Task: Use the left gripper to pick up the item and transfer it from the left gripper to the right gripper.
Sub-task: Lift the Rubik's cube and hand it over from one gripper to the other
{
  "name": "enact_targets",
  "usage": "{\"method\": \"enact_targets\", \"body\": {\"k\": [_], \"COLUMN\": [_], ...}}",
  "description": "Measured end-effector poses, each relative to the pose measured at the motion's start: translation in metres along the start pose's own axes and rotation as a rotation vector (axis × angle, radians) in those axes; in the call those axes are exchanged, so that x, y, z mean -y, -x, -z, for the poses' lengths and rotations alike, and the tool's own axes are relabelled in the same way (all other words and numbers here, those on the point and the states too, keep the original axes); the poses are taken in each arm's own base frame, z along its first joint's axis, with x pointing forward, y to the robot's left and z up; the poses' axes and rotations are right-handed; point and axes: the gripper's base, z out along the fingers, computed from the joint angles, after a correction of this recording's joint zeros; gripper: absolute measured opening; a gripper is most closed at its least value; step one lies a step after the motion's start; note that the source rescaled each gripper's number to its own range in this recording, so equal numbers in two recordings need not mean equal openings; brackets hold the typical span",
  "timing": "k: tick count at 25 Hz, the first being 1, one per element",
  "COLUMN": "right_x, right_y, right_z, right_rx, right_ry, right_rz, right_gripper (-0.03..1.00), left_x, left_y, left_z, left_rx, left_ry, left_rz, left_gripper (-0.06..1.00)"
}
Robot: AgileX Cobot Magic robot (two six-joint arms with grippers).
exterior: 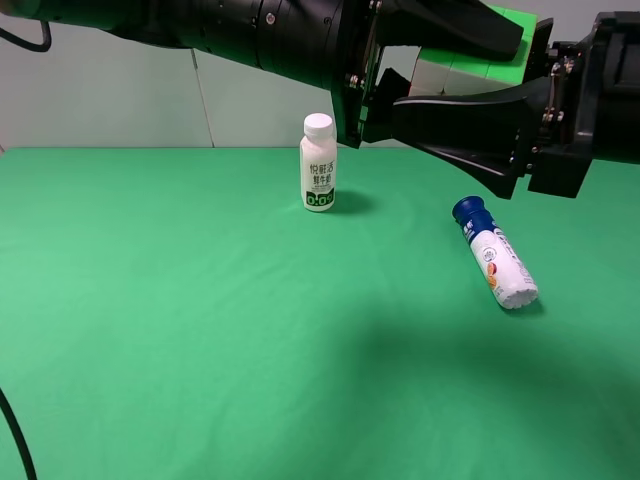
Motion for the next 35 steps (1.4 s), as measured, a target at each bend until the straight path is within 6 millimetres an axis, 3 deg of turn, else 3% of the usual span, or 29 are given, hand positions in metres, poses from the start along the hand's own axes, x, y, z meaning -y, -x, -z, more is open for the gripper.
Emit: {"method": "enact_targets", "body": {"k": [3, 4, 6, 8, 9, 30, 35], "right_x": [0.0000, 0.0001, 0.0011, 0.0024, 0.0029, 0.0038, 0.0038], "right_y": [0.0000, 0.0000, -0.0004, -0.0005, -0.0004, -0.0008, -0.0009], "right_z": [0.0000, 0.0000, 0.0000, 0.0000, 0.0000, 0.0000, 0.0000], "right_rx": [0.000, 0.000, -0.004, -0.008, -0.010, -0.018, -0.019], "right_ry": [0.000, -0.001, -0.012, -0.026, -0.031, -0.040, -0.041], "right_rz": [0.000, 0.000, 0.000, 0.004, 0.008, 0.037, 0.034], "right_gripper": [1.00, 0.94, 0.67, 0.25, 0.21, 0.15, 0.01], "left_x": [0.0000, 0.0001, 0.0003, 0.0004, 0.0006, 0.0009, 0.0011], "left_y": [0.0000, -0.0001, -0.0004, -0.0007, -0.0005, -0.0011, -0.0010], "left_z": [0.0000, 0.0000, 0.0000, 0.0000, 0.0000, -0.0002, -0.0002], "left_rx": [0.000, -0.001, -0.004, -0.007, -0.006, -0.013, -0.013], "left_ry": [0.000, -0.001, -0.003, -0.005, -0.006, -0.018, -0.020], "left_rz": [0.000, 0.000, 0.000, 0.001, 0.004, 0.017, 0.016], "left_gripper": [0.00, 0.00, 0.00, 0.00, 0.00, 0.01, 0.36]}}
